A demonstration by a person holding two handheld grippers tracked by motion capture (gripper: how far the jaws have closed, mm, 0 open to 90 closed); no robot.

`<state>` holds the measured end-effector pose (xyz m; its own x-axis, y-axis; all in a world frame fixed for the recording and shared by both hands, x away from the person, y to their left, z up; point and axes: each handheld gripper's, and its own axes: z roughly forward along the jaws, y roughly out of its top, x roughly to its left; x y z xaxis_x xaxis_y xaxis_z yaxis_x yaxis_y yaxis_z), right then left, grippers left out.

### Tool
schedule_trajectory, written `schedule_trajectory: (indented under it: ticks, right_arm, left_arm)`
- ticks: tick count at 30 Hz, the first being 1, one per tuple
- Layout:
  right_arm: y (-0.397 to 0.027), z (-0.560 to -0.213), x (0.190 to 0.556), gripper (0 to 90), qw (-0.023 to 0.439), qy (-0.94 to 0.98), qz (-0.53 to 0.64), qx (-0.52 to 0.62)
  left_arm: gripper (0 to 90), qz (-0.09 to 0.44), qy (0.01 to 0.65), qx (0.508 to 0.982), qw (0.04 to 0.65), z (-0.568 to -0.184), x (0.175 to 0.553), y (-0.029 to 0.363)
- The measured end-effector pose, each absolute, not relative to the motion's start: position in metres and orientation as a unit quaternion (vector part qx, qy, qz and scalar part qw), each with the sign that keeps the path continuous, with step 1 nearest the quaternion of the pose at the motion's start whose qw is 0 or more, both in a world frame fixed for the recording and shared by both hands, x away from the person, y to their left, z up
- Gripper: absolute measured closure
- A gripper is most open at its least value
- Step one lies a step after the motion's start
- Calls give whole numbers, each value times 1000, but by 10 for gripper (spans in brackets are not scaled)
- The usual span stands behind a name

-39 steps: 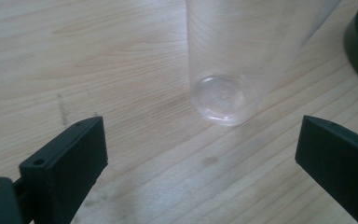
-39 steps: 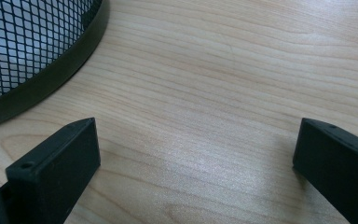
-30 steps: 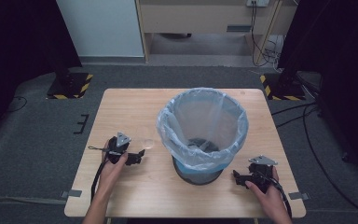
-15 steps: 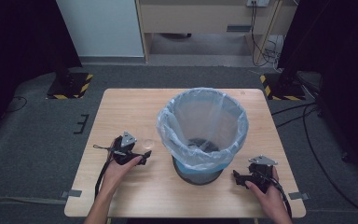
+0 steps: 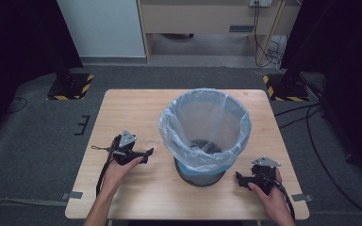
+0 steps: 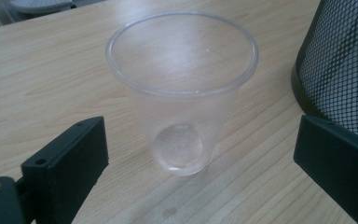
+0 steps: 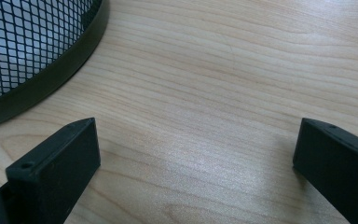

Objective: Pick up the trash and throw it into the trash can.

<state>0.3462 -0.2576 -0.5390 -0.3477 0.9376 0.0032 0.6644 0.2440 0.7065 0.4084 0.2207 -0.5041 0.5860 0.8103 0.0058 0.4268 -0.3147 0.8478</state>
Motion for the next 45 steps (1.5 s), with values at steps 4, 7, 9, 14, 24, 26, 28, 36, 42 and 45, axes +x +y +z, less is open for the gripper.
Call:
schedule_trajectory:
  ticks: [4,7,9,14,24,26,28,36,42,45]
  right_arm:
    - [-258,-539,346,5,217,758,315,528]
    - [-258,-539,346,4,216,759,315,528]
    - [-258,-539,346,4,216,759,315,528]
    - [-258,-539,346,4,216,759,315,528]
    - [-258,-539,346,4,216,759,315,528]
    - [-258,-539,346,4,216,759,315,528]
    - [-258,-539,346,4,216,759,315,528]
    - [-258,-539,346,4,216,759,315,528]
    - [-258,-539,346,4,216,759,315,528]
    - [-258,-539,346,4,216,759,315,528]
  left_arm:
    - [17,214,402,776,437,-507,409,221]
    - [18,219,400,777,434,-507,410,220]
    - [19,219,400,777,434,-508,410,221]
    - [30,222,394,776,440,-508,412,222]
    - [42,214,401,770,449,-510,422,220]
    - [43,217,400,772,444,-513,425,219]
    - [44,217,400,772,444,-514,427,218]
    - [272,228,394,763,459,-515,430,213]
    - [359,239,388,759,466,-513,429,214]
    - [376,240,377,758,474,-508,425,214]
